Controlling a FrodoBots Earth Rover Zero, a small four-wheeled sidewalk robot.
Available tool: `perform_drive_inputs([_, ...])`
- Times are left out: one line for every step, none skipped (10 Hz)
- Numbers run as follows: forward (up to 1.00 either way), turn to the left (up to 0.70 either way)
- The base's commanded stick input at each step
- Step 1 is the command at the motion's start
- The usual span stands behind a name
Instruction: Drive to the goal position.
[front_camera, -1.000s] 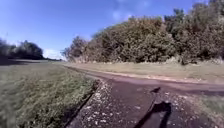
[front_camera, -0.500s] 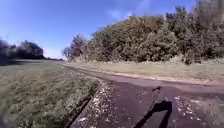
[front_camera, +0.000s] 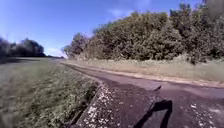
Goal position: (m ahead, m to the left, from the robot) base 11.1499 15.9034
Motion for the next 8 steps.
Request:
perform_drive_inputs([0.85, 0.0])
perform_drive_inputs([0.85, 0.0])
perform_drive_inputs([0.85, 0.0])
perform_drive_inputs([0.85, 0.0])
perform_drive_inputs([0.85, 0.0])
perform_drive_inputs([0.85, 0.0])
perform_drive_inputs([0.85, 0.0])
perform_drive_inputs([0.85, 0.0])
